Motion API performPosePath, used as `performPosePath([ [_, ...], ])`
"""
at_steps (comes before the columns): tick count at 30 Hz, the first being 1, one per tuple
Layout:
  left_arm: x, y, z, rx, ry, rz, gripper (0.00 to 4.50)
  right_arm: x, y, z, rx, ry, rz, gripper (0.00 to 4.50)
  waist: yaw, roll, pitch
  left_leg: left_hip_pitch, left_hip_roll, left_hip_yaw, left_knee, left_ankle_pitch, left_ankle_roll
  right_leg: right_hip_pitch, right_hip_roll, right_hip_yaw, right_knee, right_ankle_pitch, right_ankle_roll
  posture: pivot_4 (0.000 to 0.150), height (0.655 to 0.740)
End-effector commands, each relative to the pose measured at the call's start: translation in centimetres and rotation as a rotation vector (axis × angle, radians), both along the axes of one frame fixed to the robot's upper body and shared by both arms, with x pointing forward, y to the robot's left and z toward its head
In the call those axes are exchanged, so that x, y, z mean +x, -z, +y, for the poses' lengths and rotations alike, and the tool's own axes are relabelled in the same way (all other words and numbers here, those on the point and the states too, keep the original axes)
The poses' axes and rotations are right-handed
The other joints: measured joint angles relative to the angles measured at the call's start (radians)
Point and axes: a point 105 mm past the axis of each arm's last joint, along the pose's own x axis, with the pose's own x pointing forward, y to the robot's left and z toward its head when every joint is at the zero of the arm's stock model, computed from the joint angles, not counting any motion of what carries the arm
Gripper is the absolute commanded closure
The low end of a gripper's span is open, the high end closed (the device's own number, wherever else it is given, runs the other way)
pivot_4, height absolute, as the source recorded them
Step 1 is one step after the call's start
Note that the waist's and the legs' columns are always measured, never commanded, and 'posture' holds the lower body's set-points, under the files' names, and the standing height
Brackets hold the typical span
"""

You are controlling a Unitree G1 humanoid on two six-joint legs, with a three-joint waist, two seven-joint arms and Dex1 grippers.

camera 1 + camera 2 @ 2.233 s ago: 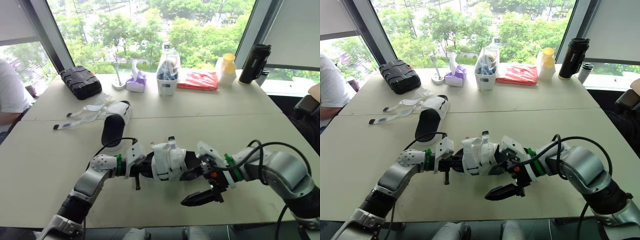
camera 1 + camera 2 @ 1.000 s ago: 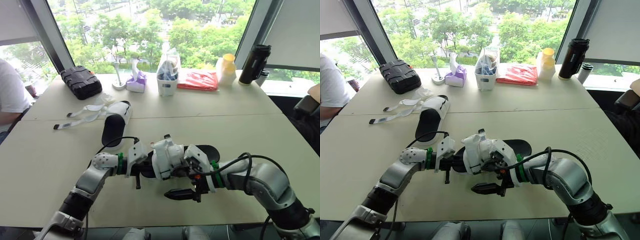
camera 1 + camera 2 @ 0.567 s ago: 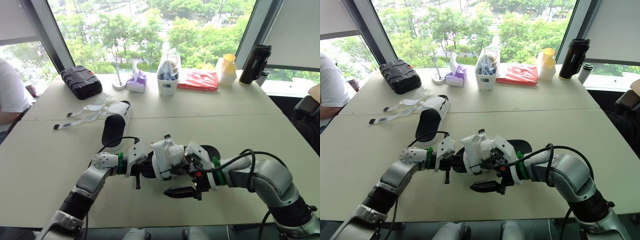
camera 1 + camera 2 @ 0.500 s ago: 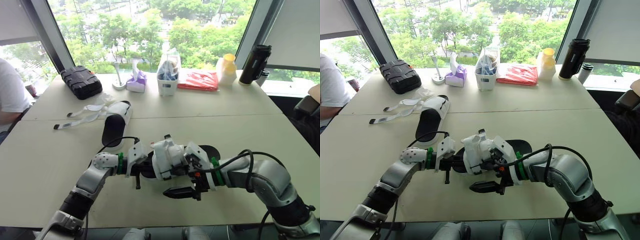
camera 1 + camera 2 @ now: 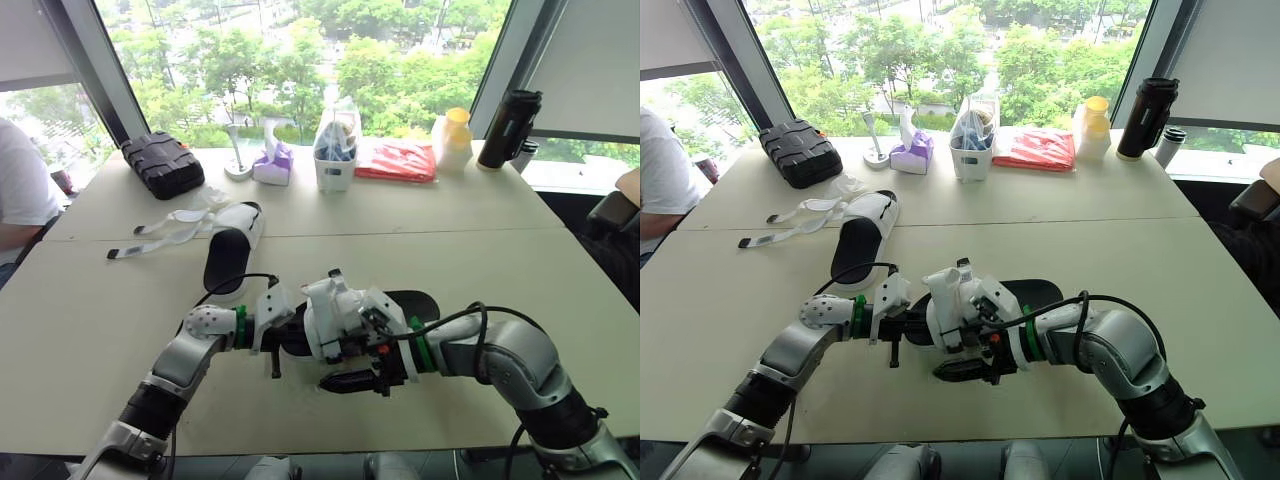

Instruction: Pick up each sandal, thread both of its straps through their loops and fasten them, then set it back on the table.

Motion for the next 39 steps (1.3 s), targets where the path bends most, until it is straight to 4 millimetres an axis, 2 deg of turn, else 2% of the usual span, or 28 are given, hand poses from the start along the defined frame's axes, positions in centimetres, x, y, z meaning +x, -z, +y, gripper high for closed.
performPosePath([
  [1,-1.8,4.9,0.6,0.132,-0.009,0.158,4.5,0.1,-0.4,0.4,0.009,-0.009,-0.024,2.94,0.0,0.0,0.0,0.0,0.0,0.0,0.0,0.0,0.0,0.0,0.0,0.0,0.0,0.0,0.0,0.15,0.74],
  [4,-1.8,4.9,0.5,0.13,-0.008,0.157,4.5,0.2,-0.3,0.3,0.006,-0.004,-0.014,4.47,0.001,0.0,0.0,0.0,0.0,0.0,0.0,0.0,0.0,0.0,0.0,0.0,-0.001,0.0,0.0,0.15,0.74],
  [11,-1.8,5.0,0.5,0.131,-0.009,0.159,4.5,-0.8,0.6,-0.2,-0.027,-0.036,0.061,4.47,0.001,0.0,0.0,-0.001,0.0,0.0,0.0,0.0,0.0,0.0,0.0,0.0,-0.001,0.0,0.0,0.15,0.74],
  [15,-2.1,5.1,0.6,0.132,-0.009,0.163,4.5,-4.4,2.0,-1.3,-0.084,-0.179,0.193,4.47,0.002,0.0,0.0,-0.001,0.0,-0.001,0.0,0.0,0.001,0.001,0.0,-0.001,-0.002,0.0,0.0,0.15,0.74],
  [26,-3.7,5.5,0.8,0.147,0.013,0.198,4.5,-8.1,1.7,-1.6,-0.065,-0.34,0.298,4.47,0.0,0.001,-0.001,-0.001,0.0,0.0,-0.002,-0.004,0.005,0.001,-0.001,-0.001,-0.003,-0.003,0.005,0.15,0.74],
  [30,-3.7,5.8,1.0,0.164,0.018,0.2,4.5,-8.0,0.2,-1.8,-0.049,-0.355,0.243,4.47,0.002,0.002,-0.001,-0.001,-0.001,0.0,-0.002,-0.008,0.006,0.0,-0.002,-0.001,-0.004,-0.002,0.003,0.15,0.74],
  [34,-3.5,6.2,0.7,0.186,0.038,0.192,4.5,-6.3,-3.8,-2.2,-0.022,-0.355,0.085,4.47,0.002,0.002,-0.001,-0.002,-0.004,0.0,-0.001,-0.011,0.008,0.001,-0.004,-0.001,-0.006,-0.002,0.004,0.15,0.74],
  [39,-3.4,7.1,0.4,0.236,0.08,0.167,4.5,-3.3,-8.1,-1.6,0.032,-0.335,-0.043,4.47,0.006,0.002,-0.001,-0.001,-0.004,0.0,-0.001,-0.011,0.008,0.003,-0.005,-0.002,-0.008,-0.003,0.005,0.15,0.74],
])
